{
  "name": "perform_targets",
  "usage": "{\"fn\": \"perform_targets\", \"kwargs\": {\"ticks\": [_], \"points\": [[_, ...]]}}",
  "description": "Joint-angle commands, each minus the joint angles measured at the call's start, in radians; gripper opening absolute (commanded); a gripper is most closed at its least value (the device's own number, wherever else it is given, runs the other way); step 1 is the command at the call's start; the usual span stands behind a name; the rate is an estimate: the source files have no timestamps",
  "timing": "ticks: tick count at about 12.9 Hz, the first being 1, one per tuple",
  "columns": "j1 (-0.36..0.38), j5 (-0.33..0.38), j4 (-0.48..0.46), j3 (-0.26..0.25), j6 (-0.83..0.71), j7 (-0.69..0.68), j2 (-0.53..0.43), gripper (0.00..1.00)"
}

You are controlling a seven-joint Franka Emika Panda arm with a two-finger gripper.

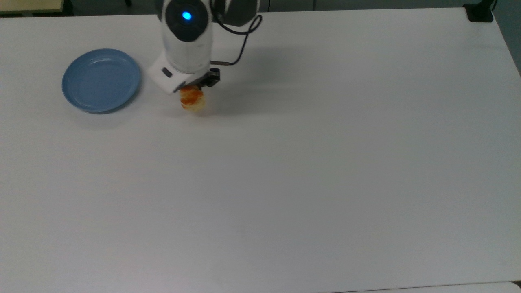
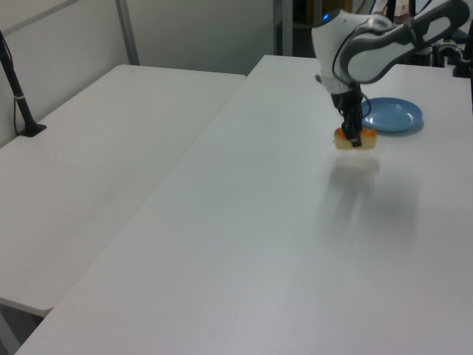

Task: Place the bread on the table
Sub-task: 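Lift the bread off the plate and carry it beside the plate, then open the gripper to release the bread onto the table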

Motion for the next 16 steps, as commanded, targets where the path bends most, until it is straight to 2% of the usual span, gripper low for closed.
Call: {"fn": "perform_targets", "kwargs": {"ticks": [1, 2, 5, 9, 11, 14, 16], "points": [[0.031, 0.0, -0.008, -0.01, 0.036, 0.04, 0.039, 0.9], [0.031, 0.0, -0.002, -0.01, 0.03, 0.032, 0.034, 1.0], [0.046, 0.001, 0.099, -0.003, -0.049, 0.043, 0.019, 1.0], [0.106, 0.004, 0.302, 0.005, -0.22, 0.042, -0.046, 1.0], [0.123, 0.007, 0.308, 0.005, -0.229, 0.046, -0.093, 1.0], [0.125, 0.081, 0.305, -0.009, -0.229, 0.078, -0.157, 1.0], [0.119, 0.086, 0.292, -0.029, -0.231, 0.08, -0.214, 1.0]]}}
